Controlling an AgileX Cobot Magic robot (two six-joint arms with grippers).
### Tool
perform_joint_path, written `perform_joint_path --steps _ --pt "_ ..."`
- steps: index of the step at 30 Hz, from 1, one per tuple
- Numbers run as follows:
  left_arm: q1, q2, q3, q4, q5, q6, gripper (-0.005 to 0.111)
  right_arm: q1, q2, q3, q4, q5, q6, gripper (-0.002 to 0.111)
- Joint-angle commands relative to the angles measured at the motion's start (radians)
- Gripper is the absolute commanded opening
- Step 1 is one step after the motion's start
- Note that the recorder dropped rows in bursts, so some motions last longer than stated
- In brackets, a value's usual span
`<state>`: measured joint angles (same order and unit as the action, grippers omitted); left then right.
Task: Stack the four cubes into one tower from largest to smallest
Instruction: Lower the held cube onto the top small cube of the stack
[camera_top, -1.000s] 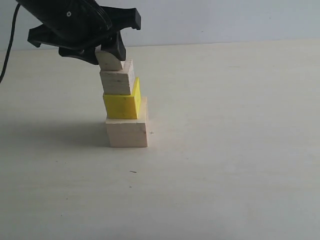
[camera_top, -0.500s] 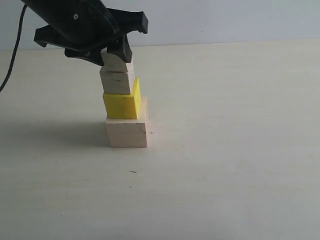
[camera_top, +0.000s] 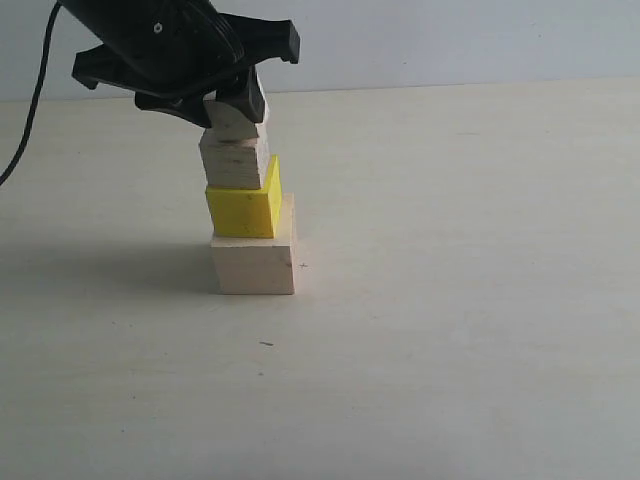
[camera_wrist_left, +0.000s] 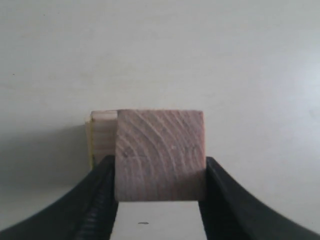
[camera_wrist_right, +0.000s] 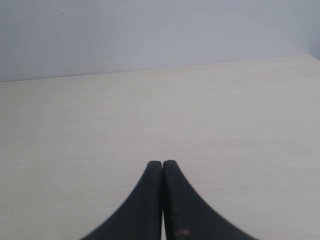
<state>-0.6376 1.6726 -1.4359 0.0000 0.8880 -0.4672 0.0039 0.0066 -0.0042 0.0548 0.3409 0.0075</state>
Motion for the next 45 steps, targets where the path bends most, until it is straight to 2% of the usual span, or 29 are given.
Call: perform_joint_path --steps 1,13,45 --pt "-0.001 0.001 -0.049 -0.006 0.029 -0.01 0.017 -0.007 -0.007 0.004 -0.004 -0.006 -0.008 0.0" --pt "-0.001 0.012 -0.101 0.049 0.133 -0.008 0.016 -0.007 -0.007 0.004 -0.004 -0.006 -0.008 0.0" --pt "-0.001 0.05 -0.101 0.051 0.13 -0.004 0.016 -0.007 -0.007 0.004 -0.002 -0.006 -0.008 0.0"
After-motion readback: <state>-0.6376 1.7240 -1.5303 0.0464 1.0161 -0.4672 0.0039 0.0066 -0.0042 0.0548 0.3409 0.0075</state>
